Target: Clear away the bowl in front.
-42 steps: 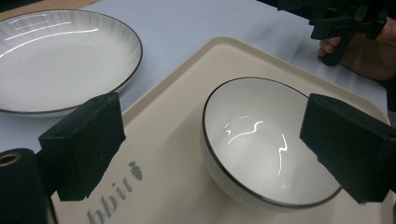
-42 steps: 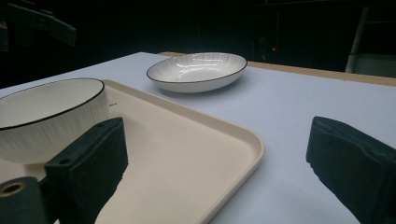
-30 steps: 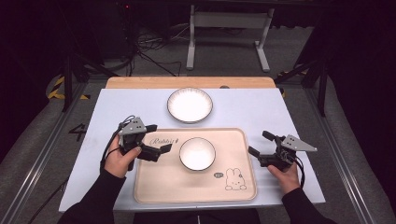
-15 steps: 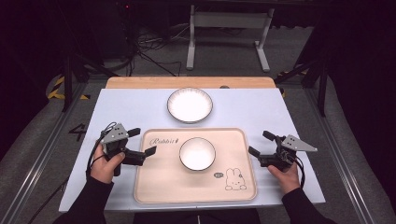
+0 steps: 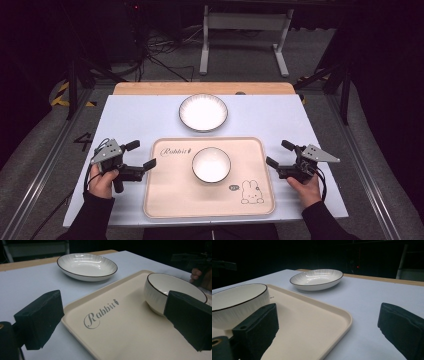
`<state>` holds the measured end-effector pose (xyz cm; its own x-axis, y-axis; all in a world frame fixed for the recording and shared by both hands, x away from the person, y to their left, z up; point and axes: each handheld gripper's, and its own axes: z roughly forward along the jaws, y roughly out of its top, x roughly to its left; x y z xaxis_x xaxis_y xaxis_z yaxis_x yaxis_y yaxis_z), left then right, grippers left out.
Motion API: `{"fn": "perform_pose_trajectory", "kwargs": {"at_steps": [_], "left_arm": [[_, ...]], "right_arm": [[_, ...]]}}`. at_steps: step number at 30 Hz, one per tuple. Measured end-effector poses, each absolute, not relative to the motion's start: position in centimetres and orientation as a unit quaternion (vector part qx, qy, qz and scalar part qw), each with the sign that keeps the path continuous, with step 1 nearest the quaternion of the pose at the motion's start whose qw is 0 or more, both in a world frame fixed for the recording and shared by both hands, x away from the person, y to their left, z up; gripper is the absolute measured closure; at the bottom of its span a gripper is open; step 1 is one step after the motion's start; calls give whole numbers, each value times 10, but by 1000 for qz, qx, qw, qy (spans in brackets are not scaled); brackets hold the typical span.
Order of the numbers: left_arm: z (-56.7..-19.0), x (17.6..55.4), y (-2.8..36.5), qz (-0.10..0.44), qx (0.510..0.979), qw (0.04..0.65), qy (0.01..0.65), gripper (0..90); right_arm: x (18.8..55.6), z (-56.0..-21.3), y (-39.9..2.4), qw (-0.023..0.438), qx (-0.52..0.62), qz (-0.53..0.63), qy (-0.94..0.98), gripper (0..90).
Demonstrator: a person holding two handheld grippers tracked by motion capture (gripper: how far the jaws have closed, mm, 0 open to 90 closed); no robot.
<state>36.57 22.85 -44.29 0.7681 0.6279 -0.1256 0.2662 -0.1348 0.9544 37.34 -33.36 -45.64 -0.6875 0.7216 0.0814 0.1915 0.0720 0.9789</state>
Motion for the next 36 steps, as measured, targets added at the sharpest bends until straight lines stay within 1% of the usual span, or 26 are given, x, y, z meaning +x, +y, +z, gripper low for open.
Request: {"fn": "perform_pose_trajectory", "kwargs": {"at_steps": [3, 6, 7, 14, 22, 29, 36], "left_arm": [[-448, 363, 228, 165, 736, 588, 290, 16], [-451, 362, 227, 164, 731, 593, 294, 16], [-452, 362, 227, 176, 721, 599, 301, 21], [-463, 360, 225, 170, 714, 608, 302, 24], [-470, 357, 226, 180, 710, 611, 299, 24], [-471, 356, 227, 187, 704, 613, 308, 19], [-471, 358, 228, 181, 702, 612, 317, 20]], "right_arm": [[373, -456, -334, 222, 328, 597, 698, 38], [373, -456, -334, 222, 328, 597, 697, 38], [374, -456, -334, 223, 328, 597, 697, 38], [374, -456, -334, 222, 328, 598, 697, 38], [373, -456, -334, 222, 327, 598, 698, 38], [373, -456, -333, 224, 325, 596, 699, 38], [373, -456, -333, 224, 324, 596, 700, 38]]}}
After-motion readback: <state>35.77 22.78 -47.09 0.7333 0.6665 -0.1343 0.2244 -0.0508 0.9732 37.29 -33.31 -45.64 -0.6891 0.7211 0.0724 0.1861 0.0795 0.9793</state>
